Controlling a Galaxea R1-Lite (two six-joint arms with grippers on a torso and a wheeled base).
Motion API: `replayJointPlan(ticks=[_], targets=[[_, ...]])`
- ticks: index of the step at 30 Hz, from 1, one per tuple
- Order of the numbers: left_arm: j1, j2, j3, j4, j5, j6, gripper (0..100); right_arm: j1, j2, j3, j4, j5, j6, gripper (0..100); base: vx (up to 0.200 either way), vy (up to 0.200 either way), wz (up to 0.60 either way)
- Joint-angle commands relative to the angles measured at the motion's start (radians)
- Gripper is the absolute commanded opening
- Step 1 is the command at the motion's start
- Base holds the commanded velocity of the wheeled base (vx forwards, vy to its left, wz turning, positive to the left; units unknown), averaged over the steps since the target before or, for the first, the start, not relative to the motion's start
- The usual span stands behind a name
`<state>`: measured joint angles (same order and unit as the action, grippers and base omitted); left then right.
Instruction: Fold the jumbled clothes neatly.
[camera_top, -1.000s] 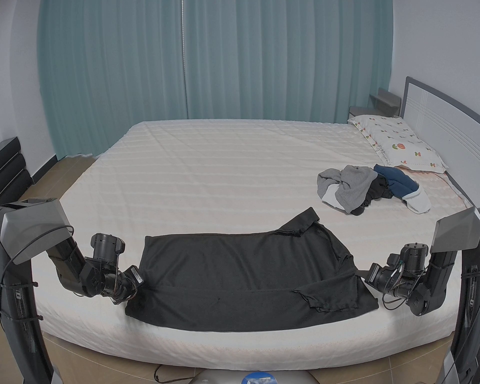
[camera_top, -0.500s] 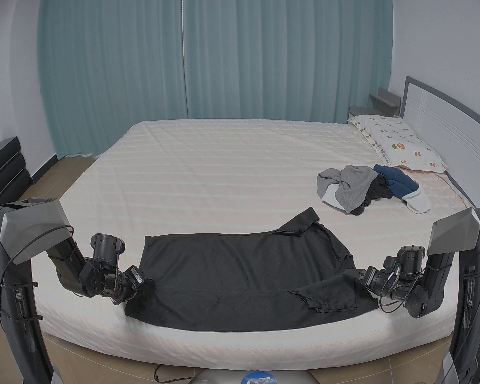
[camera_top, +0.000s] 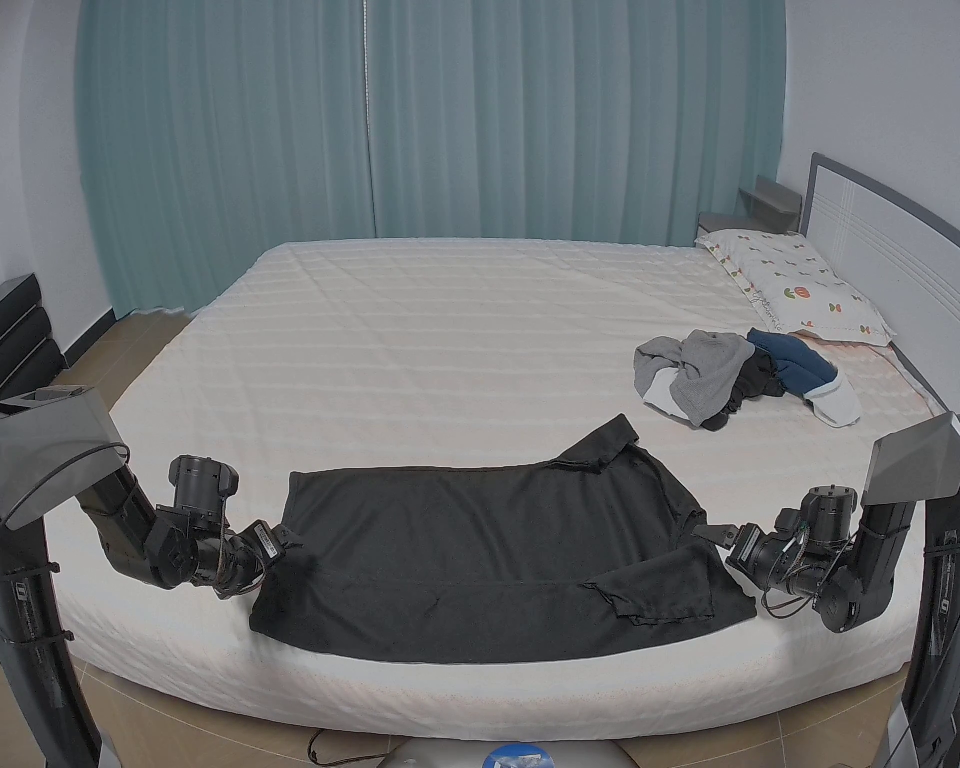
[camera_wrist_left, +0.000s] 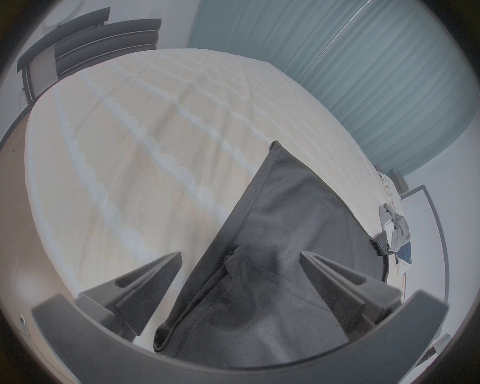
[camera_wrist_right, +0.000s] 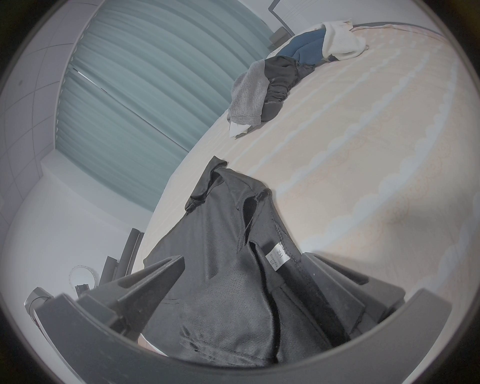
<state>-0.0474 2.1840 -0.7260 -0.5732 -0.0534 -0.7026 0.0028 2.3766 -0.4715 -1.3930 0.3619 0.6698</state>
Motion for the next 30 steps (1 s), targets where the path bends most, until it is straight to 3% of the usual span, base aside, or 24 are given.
replayJointPlan(ticks=[1, 5, 14, 23, 30], targets=[[0.009, -0.007, 0.000, -0.004, -0.003, -0.002, 100, -0.001, -0.010, 0.002, -0.001, 0.002, 0.001, 100, 0.000, 0.200, 0.00], [0.012, -0.007, 0.003, -0.007, -0.003, 0.002, 100, -0.001, -0.010, 0.002, 0.000, 0.000, 0.001, 100, 0.000, 0.200, 0.00], [0.003, -0.004, 0.002, -0.008, 0.010, -0.006, 100, 0.000, -0.010, 0.002, -0.001, 0.002, 0.001, 100, 0.000, 0.000, 0.00], [-0.031, -0.021, -0.006, -0.002, 0.010, -0.051, 100, 0.002, -0.011, 0.002, -0.001, 0.002, 0.001, 100, 0.200, 0.000, 0.00], [-0.035, -0.040, 0.000, -0.002, 0.012, -0.061, 100, 0.002, -0.016, 0.002, -0.001, 0.002, 0.001, 100, 0.000, 0.000, 0.00]])
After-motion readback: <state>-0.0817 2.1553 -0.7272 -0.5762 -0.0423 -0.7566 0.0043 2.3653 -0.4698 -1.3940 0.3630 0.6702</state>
